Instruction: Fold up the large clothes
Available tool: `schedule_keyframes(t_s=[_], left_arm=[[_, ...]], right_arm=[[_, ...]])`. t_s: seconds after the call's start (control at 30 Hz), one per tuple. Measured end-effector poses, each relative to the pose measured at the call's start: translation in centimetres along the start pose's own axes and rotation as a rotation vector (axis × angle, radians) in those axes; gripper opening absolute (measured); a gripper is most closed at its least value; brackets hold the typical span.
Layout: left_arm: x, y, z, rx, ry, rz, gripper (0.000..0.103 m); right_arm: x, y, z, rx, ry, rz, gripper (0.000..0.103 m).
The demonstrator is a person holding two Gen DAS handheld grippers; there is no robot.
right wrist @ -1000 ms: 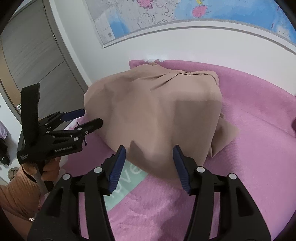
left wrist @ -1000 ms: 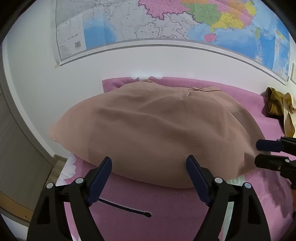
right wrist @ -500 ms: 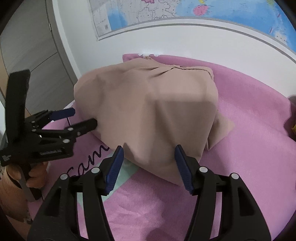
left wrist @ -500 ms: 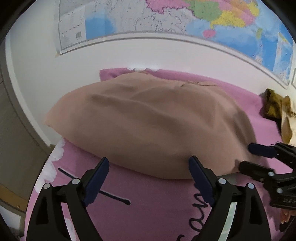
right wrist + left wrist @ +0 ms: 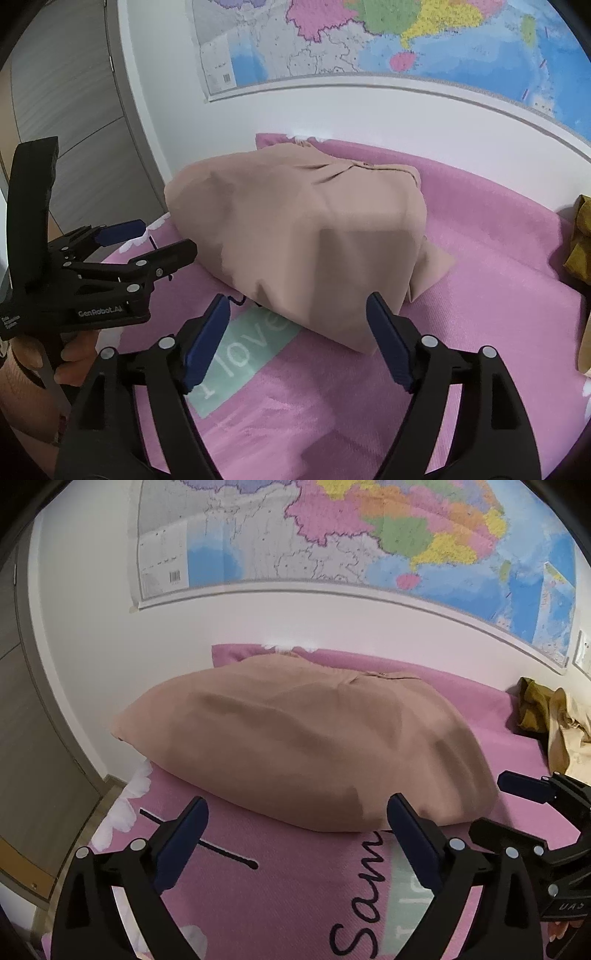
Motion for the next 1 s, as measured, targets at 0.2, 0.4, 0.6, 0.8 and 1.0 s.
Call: schedule_keyframes(t_s=[0.2, 0.4, 0.6, 0.8, 1.0], left_arm=[[-0.1, 0.4, -1.4, 0.004, 0.025, -0.007, 0.096], [-0.6, 1.0, -2.1, 0.012, 0.030, -0.011, 0.096], [-1.4, 1.5, -2.4, 0.007, 0.032, -0.008, 0.096], [-2.0, 1.5, -3.1, 0.003, 0.028, -0.044, 0.096], [-2.0, 1.1, -4.5, 0.026, 0.041, -0.073, 0.096]], right_arm=[[-0.3, -0.1, -0.9, -0.007, 0.029, 0.008, 0.083], [-0.4, -0.5, -1.5, -0.010, 0.051, -0.004, 0.092], [-0.5, -0.5, -2.1, -0.016, 0.075, 0.002, 0.096], [-0.9, -0.5, -2.9, -0.013, 0.084, 0.013, 0.097], [-1.4, -0.9, -4.0, -0.022, 0.079, 0.028, 0.097]])
Point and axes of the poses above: each gripper's, at about its wrist camera, not at the fingertips, and z roughly the way its jaws point, y to its right, x to its top, the point moved 8 cm from there along z, roughly the way its jaws point, and after that the axes turned 1 degree about x, right-handed, at the moved point
